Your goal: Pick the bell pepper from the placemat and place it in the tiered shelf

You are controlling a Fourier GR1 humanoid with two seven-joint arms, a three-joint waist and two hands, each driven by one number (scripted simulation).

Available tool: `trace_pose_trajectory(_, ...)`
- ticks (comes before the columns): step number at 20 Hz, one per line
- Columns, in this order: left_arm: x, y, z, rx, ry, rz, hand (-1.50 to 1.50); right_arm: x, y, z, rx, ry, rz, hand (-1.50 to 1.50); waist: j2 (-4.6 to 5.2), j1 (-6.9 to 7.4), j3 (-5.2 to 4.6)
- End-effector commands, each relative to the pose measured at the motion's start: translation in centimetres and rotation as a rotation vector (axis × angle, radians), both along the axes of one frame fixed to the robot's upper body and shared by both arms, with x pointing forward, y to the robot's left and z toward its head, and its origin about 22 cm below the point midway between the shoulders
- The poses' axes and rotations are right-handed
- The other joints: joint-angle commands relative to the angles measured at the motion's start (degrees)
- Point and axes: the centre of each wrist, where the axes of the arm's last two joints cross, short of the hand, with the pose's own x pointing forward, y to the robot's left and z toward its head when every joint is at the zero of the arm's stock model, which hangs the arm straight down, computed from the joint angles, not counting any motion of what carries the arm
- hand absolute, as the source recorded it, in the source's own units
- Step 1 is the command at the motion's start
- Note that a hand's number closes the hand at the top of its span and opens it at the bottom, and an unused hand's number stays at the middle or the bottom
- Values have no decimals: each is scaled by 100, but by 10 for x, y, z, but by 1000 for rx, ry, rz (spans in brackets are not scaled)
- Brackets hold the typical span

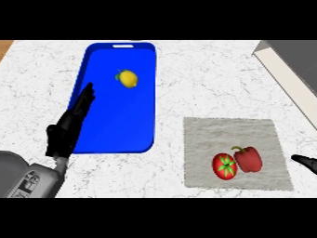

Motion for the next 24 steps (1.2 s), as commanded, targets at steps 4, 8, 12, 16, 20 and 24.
trace_pose_trajectory(4,4,-1,4,-8,7,1,0,-2,0,49,-266,83,140,-150,-20,7,-10)
trace_pose_trajectory(8,2,2,2,8,12,0,0,-8,16,98,-402,157,166,-150,-31,-30,-19)
trace_pose_trajectory(12,-4,-4,-4,-12,0,18,0,-19,23,114,-644,289,244,-150,-38,-42,-23)
trace_pose_trajectory(16,-16,-7,-14,-12,11,5,0,-25,42,132,-810,340,228,-150,-26,8,-16)
trace_pose_trajectory(20,-3,9,-9,-6,25,-10,0,-43,80,157,-876,376,211,-150,-21,-20,-15)
trace_pose_trajectory(24,-14,1,-9,-3,16,-4,0,-55,99,162,-864,398,200,-150,-16,21,-8)
